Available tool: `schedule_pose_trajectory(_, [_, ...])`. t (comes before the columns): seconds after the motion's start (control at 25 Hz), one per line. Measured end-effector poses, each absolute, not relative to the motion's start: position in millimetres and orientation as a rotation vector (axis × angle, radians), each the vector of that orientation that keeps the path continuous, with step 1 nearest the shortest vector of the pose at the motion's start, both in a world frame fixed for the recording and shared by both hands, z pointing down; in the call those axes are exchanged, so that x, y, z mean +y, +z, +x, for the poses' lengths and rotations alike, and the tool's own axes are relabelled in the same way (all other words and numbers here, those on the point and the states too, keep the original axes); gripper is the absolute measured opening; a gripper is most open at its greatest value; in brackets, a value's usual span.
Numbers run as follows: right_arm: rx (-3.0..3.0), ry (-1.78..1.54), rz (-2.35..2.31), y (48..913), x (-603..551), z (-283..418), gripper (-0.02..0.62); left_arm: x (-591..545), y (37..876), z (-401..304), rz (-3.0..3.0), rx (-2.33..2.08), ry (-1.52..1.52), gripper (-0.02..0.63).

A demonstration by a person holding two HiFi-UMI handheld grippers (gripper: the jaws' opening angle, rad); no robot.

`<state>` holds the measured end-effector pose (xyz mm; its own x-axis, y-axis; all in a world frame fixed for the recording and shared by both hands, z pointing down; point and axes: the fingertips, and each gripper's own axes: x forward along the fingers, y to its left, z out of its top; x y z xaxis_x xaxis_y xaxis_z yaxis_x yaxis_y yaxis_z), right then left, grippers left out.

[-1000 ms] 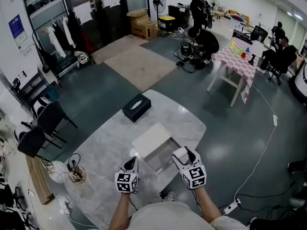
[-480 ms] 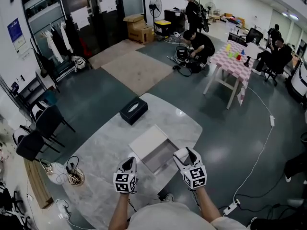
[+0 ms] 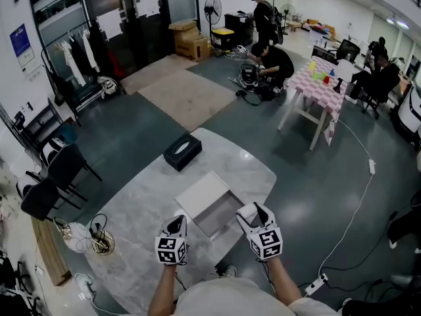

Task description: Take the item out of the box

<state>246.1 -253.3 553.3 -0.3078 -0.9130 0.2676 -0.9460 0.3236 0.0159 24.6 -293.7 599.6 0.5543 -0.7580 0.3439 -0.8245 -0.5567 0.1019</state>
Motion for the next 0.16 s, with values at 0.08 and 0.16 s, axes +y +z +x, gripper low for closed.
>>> schedule_pose_trajectory(0.08, [-2.362,0.209,1.689,553.8,-255.2,245.8,0.301,-295.3,600.2,25.8,2.541,-1.318,0.383,0.014])
schedule_pose_trajectory(0.16, [-2.361,0.21,1.687,555.2,-257.1,246.1,0.301,-296.5,600.8,27.2,2.543,-1.315,0.383,0.015])
